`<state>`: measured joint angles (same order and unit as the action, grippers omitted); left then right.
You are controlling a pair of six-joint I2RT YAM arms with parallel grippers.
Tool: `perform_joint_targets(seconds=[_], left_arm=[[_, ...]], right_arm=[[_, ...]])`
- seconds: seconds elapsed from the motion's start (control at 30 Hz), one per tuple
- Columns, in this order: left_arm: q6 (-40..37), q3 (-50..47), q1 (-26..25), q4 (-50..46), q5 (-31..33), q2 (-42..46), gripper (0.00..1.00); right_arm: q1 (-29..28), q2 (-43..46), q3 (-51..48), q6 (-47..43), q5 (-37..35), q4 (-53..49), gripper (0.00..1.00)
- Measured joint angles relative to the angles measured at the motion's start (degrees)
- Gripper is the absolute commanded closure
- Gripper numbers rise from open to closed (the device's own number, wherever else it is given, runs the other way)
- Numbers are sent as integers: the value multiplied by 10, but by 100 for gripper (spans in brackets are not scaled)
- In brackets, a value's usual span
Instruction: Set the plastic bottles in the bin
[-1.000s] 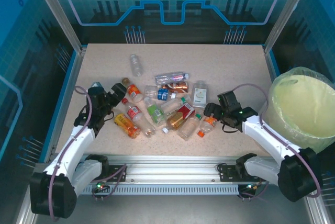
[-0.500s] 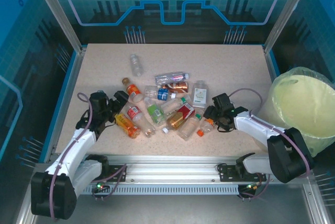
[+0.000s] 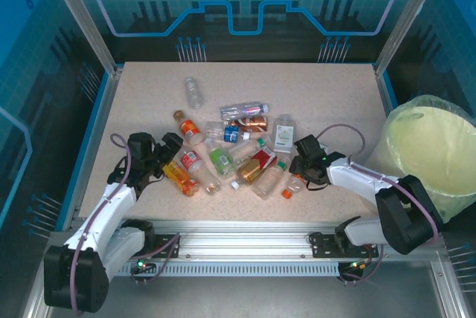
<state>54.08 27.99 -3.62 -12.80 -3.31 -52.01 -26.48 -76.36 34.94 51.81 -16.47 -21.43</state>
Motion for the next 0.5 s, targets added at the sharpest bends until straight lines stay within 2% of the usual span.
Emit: perform_joint_targets(seconds=[0.2,0.5], left_arm=[[-1,45,-29,-5,-1,0,1],[-35,127,-178,24,37,-24,1]], right_arm=[[-17,46,52,-47,-43,-36,55],[-37,151,143,-157,-111,-42,60]])
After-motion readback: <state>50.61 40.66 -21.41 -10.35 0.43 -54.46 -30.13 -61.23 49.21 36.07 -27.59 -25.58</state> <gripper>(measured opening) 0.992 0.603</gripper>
